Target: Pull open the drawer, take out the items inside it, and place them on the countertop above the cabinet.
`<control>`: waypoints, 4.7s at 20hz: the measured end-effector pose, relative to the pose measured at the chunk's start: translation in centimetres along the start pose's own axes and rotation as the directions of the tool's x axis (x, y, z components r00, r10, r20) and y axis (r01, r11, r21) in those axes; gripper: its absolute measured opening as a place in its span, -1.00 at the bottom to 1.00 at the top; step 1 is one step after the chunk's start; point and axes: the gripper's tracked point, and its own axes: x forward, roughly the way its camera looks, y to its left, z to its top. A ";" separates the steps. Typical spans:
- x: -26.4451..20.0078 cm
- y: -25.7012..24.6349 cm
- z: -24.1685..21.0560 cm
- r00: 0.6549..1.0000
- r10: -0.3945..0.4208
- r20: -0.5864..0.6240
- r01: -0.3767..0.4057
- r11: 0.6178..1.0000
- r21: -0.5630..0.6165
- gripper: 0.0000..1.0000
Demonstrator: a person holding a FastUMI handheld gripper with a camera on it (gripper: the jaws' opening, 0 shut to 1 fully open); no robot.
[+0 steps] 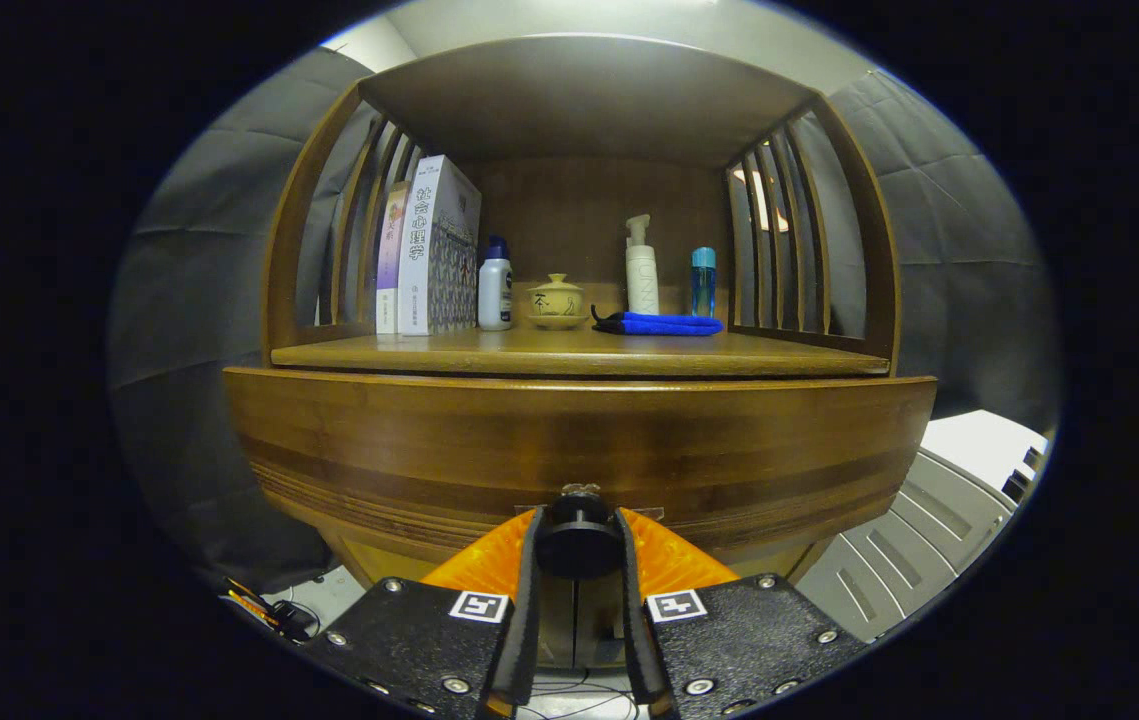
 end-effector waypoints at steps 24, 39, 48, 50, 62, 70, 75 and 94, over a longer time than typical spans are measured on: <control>-11.2 0.0 -2.7 0.999 -0.009 -0.054 0.008 1.000 -0.023 -0.28; -13.8 0.7 -0.3 0.998 -0.018 0.062 0.019 1.000 -0.016 0.55; -14.5 2.1 6.3 0.990 -0.013 0.138 0.018 0.999 -0.039 0.87; -13.5 2.3 7.6 0.993 -0.026 0.118 0.033 0.998 -0.054 0.87; -7.0 0.7 9.5 0.983 -0.153 -0.106 0.153 0.988 -0.007 0.88; -3.6 0.6 5.1 0.912 -0.188 -0.364 0.182 0.982 -0.050 0.89; -1.7 1.6 3.4 0.872 -0.141 -0.469 0.184 0.982 0.046 0.84; -1.1 0.7 -0.9 0.763 -0.105 -0.637 0.203 0.976 0.083 -0.52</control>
